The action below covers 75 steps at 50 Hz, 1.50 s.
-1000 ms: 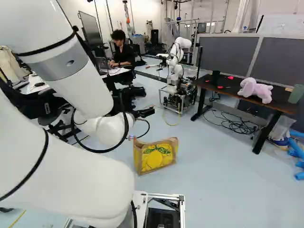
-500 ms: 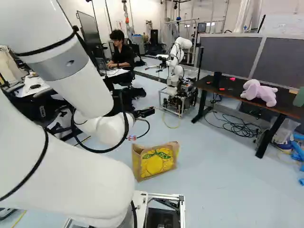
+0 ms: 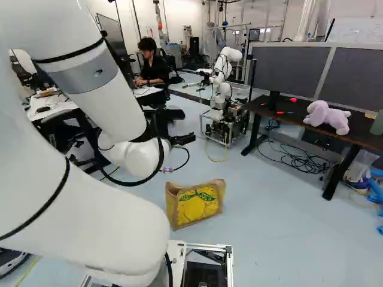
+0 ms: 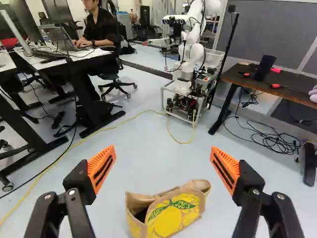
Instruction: Pick up the bag on the ground and place it on the table
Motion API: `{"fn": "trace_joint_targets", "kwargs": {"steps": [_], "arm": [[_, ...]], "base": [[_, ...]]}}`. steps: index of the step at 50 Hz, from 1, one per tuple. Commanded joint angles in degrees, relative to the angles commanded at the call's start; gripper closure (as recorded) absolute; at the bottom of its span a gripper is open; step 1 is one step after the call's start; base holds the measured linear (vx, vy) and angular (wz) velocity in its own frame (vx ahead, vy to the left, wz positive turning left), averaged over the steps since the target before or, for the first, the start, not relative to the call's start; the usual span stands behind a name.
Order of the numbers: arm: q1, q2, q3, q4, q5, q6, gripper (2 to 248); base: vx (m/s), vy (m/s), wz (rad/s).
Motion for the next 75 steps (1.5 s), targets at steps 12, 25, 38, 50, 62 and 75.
{"fn": "trace_joint_targets", "kwargs": {"steps": [12, 25, 38, 50, 62, 75], "arm": [[0.0, -2.2, -1.9, 0.0, -1.1, 0.0, 3], [0.0, -6.9, -4.7, 0.0, -2.2, 0.0, 3], [-0.2, -12.1, -7.8, 0.5, -3.3, 0.0, 3], [-0.3, -16.9, -10.8, 1.5, -4.2, 0.0, 3], [-0.3, -21.5, -13.9, 3.0, -5.7, 0.0, 3], [-0.3, -26.6, -17.6, 4.9, -8.3, 0.0, 3]], "base": [[0.000, 0.000, 0.000], [0.000, 0.000, 0.000], [0.000, 0.000, 0.000], [0.000, 0.000, 0.000], [0.000, 0.000, 0.000], [0.000, 0.000, 0.000]]}}
